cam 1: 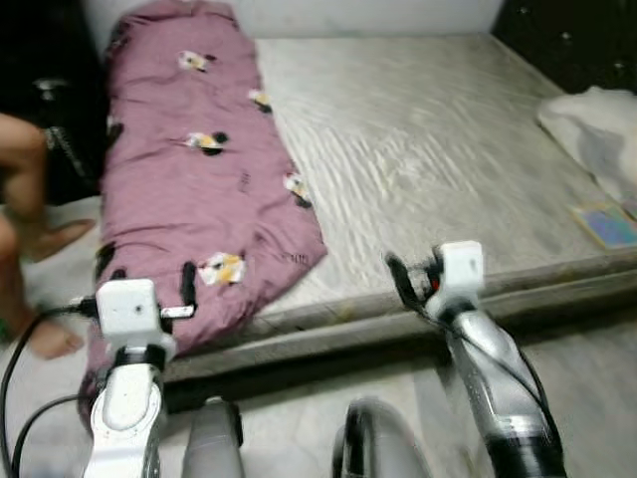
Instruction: Clean up the room
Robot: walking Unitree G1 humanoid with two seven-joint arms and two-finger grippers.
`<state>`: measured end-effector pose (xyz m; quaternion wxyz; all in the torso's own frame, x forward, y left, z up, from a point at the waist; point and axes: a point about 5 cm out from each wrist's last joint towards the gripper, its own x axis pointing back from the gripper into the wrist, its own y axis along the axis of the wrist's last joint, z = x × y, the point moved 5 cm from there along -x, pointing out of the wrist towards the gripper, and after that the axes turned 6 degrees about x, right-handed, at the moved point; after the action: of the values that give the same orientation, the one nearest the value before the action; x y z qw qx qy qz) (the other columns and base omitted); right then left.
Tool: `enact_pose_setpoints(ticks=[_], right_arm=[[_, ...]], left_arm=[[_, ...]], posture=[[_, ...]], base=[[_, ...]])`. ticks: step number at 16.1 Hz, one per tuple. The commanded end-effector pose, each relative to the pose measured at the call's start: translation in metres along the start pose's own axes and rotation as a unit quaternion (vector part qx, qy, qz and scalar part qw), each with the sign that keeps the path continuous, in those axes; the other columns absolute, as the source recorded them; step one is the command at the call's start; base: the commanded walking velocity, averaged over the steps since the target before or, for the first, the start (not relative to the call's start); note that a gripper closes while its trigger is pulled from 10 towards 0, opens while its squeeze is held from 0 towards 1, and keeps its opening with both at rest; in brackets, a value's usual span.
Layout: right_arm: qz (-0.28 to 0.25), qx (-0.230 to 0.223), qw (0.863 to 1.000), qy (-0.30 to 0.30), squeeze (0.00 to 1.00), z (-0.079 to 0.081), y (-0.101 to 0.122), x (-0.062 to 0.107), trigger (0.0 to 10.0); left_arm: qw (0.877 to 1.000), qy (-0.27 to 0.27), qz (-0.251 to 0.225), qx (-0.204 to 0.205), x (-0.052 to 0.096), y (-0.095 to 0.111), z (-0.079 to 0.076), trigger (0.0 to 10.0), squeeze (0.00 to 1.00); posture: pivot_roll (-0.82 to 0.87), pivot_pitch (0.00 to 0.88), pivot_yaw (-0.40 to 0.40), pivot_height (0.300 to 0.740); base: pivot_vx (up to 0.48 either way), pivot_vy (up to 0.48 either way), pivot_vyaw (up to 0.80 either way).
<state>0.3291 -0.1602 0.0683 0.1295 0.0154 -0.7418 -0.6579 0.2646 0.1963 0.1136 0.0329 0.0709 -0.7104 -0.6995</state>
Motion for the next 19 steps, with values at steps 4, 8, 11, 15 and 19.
enact_pose_setpoints(ticks=[4, 8, 11, 15, 19], right_arm=[[-0.015, 0.007, 1.0, 0.011, 0.0, 0.0051, 0.0089, -0.0039, 10.0], [-0.016, 0.007, 1.0, 0.013, 0.0, 0.0057, 0.0096, -0.005, 10.0], [-0.016, 0.007, 1.0, 0.015, 0.0, 0.0068, 0.0095, -0.0059, 10.0], [-0.017, 0.01, 1.0, 0.019, 0.0, 0.0083, 0.0103, -0.0074, 10.0], [-0.019, 0.014, 0.999, 0.022, 0.0, 0.0093, 0.0118, -0.009, 10.0]], left_arm=[[1.0, 0.004, 0.023, 0.003, 0.0061, -0.0114, 0.0033, 10.0, 0.0], [1.0, 0.0, 0.02, 0.006, 0.005, -0.0102, 0.0033, 10.0, 0.0], [1.0, -0.003, 0.021, 0.007, 0.0043, -0.0104, 0.0015, 10.0, 0.0], [1.0, -0.003, 0.021, 0.007, 0.0032, -0.0103, 0.0014, 10.0, 0.0], [1.0, 0.0, 0.017, 0.003, 0.0007, -0.0066, 0.0028, 10.0, 0.0]], posture=[[-0.01, 0.085, -0.047, 0.66], [-0.01, 0.099, -0.044, 0.66], [-0.01, 0.098, -0.045, 0.66], [-0.02, 0.105, -0.042, 0.66], [-0.02, 0.118, -0.042, 0.66]], base=[[0.0, 0.0, 0.0], [0.06, 0.0, 0.0], [0.271, 0.0, 0.0], [0.286, 0.0, 0.0], [0.29, 0.0, 0.0]])
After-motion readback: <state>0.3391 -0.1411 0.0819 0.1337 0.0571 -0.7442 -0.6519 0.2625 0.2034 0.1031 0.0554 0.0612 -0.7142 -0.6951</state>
